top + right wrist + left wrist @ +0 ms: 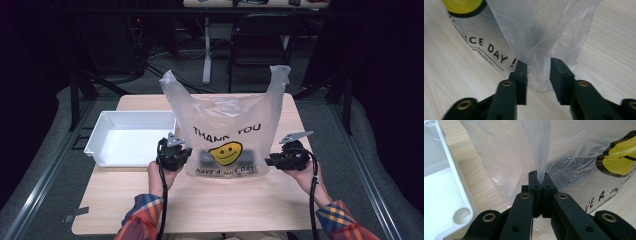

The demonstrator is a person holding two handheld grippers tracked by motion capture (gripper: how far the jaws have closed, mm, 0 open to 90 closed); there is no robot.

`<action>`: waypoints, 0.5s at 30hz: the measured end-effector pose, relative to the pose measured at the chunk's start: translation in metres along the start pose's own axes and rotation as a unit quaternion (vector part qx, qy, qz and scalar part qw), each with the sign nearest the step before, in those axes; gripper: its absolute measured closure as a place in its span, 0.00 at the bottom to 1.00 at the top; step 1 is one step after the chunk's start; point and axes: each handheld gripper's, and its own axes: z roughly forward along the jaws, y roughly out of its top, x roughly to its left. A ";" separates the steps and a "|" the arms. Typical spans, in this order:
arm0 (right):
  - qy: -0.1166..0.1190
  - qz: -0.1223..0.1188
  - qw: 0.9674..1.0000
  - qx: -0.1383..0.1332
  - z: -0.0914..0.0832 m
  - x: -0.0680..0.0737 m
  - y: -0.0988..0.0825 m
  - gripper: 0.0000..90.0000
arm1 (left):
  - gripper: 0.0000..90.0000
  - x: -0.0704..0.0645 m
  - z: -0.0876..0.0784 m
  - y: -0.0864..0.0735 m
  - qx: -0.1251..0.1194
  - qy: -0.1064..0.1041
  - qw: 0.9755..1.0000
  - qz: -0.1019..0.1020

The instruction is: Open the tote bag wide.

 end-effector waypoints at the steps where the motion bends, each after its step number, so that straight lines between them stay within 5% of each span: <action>1: 0.001 -0.004 1.000 -0.005 -0.003 0.000 0.001 0.66 | 1.00 0.000 0.000 0.000 0.000 0.000 1.000 0.000; 10: -0.007 -0.023 0.998 -0.061 -0.025 0.009 0.021 0.50 | 0.99 0.000 0.003 -0.001 0.007 0.000 1.000 0.004; 13: -0.007 -0.024 0.998 -0.063 -0.025 0.009 0.022 0.51 | 0.99 -0.001 0.003 -0.001 0.011 -0.002 1.000 0.006; 15: -0.010 -0.023 0.998 -0.064 -0.024 0.009 0.025 0.61 | 0.99 -0.001 0.003 -0.001 0.012 -0.004 1.000 0.006</action>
